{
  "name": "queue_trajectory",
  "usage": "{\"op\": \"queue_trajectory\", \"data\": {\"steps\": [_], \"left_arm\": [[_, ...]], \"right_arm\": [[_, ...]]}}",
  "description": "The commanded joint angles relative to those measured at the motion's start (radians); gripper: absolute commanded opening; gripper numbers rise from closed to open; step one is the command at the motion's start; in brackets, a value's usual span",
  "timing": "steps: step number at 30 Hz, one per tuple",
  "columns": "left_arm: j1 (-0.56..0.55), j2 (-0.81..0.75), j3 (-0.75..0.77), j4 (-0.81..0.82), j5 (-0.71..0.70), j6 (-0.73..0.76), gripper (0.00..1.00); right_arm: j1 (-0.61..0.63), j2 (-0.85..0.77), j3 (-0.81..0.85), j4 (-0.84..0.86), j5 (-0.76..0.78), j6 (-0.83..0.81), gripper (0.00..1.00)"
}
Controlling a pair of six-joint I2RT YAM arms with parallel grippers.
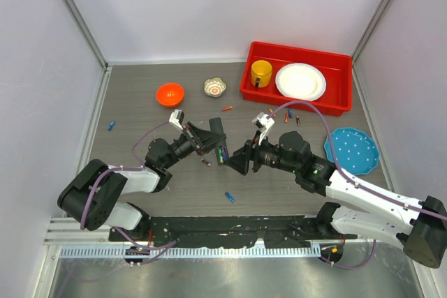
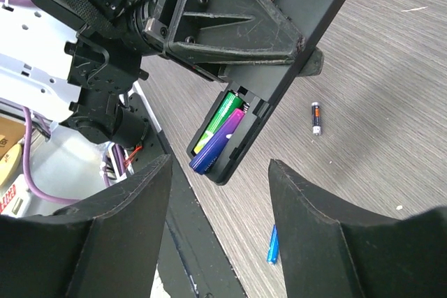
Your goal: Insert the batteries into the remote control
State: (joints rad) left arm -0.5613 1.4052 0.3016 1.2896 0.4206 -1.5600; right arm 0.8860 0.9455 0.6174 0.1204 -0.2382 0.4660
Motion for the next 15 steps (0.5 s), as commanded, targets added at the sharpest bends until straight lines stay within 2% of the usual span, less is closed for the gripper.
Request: {"op": "queue_trajectory", "data": {"steps": [1,15], "left_arm": [[-0.005,-0.012,0.033,0.257,0.014,0.002,0.0],[-0.014,-0.02,0.03,0.257,0.012,0.003,0.0]], "right_arm": [[-0.005,0.003,0.018,0.048,-0.024,-0.027,0.62],[-0.015,0.019,0.021,0.042,-0.023,-0.023,0.56]]}}
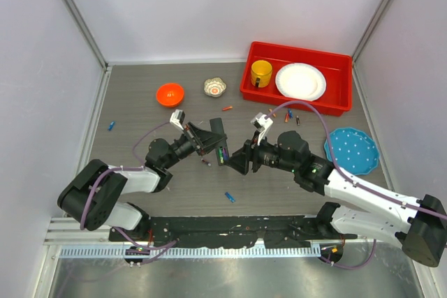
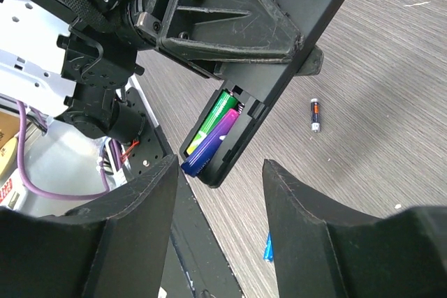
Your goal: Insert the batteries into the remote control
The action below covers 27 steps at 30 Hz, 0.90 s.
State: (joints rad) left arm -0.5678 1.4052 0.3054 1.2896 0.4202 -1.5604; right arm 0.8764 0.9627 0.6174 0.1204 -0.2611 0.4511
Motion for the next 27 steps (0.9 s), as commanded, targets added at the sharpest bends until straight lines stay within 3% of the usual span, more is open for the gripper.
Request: {"op": "queue_trajectory", "data": {"steps": [1,17,27], "left_arm": [[-0.01,-0.02,0.024,0.257,0.012,0.003,0.0],[-0.026,-0.032,0.028,0.257,0.008,0.005,0.0],[-0.04,-0.038,0.032,0.257,0.005,0.007,0.0]], "right_arm": [[-0.007,0.002,0.022,0.041,0.0,-0.008,0.56],[-0.04,0.028,0.018,0.045,-0.003,0.015,0.51],[-0.077,0.054,-0.001,0.104,-0.053,0.07,0.43]]}}
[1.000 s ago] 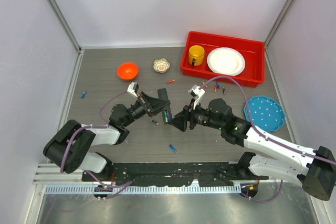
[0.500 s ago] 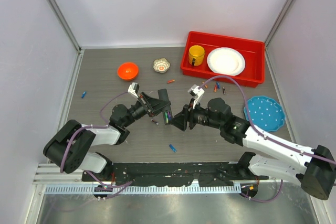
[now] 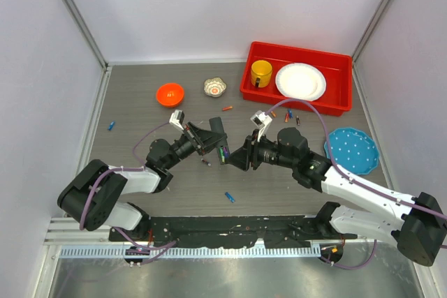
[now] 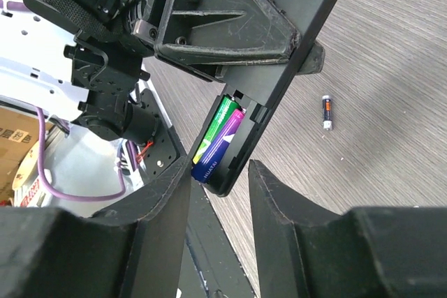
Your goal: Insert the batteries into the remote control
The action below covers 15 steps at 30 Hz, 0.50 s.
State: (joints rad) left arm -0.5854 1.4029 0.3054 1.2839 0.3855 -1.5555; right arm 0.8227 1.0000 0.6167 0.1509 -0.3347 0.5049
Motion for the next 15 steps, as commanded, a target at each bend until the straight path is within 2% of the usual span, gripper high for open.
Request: {"op": "queue_trajectory", "data": {"steps": [1,11,15], "left_arm": [[-0.024,-0.036,0.032,0.262,0.039,0.003,0.0],[-0.033,-0.041,0.035,0.262,0.033,0.006,0.0],[-0.036,-0.042,0.034,0.262,0.035,0.008,0.0]], "right_arm": [[-0.025,0.022,0.0,0.078,0.014,0.021,0.42],[-0.039,0.048,-0.002,0.11,-0.003,0.047,0.35],[-0.051,0.051,-0.009,0.136,-0.02,0.067,0.28]]}}
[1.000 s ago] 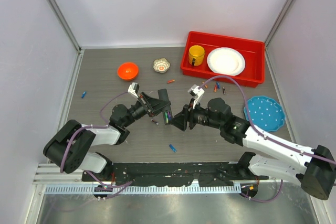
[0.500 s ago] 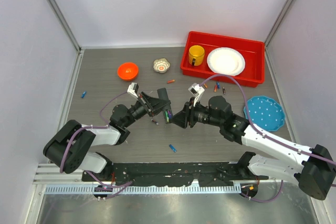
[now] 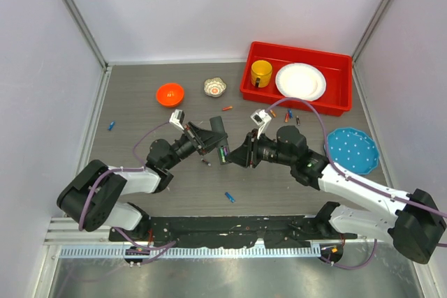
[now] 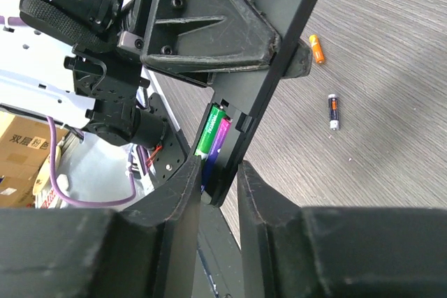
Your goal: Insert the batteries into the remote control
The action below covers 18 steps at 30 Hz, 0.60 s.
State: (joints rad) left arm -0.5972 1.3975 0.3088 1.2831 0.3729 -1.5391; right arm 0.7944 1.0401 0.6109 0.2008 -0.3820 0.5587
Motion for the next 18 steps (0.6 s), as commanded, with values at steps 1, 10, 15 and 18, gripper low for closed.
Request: {"op": "queue_trajectory", "data": {"steps": [1,10,15,18], "left_arm": [[-0.024,-0.037,0.029,0.263,0.044,-0.007,0.0],[-0.026,-0.042,0.026,0.263,0.04,-0.001,0.0],[-0.026,-0.035,0.016,0.263,0.031,0.013,0.0],[-0.026,-0.028,0.013,0.263,0.029,0.019,0.0]], "right_arm": [[-0.024,0.012,-0.003,0.091,0.025,0.017,0.26],[-0.031,0.014,-0.01,0.111,-0.006,0.041,0.14],[-0.032,-0.002,-0.01,0.127,-0.015,0.084,0.43],[-0.032,-0.014,0.0,0.144,-0.024,0.128,0.5]]}}
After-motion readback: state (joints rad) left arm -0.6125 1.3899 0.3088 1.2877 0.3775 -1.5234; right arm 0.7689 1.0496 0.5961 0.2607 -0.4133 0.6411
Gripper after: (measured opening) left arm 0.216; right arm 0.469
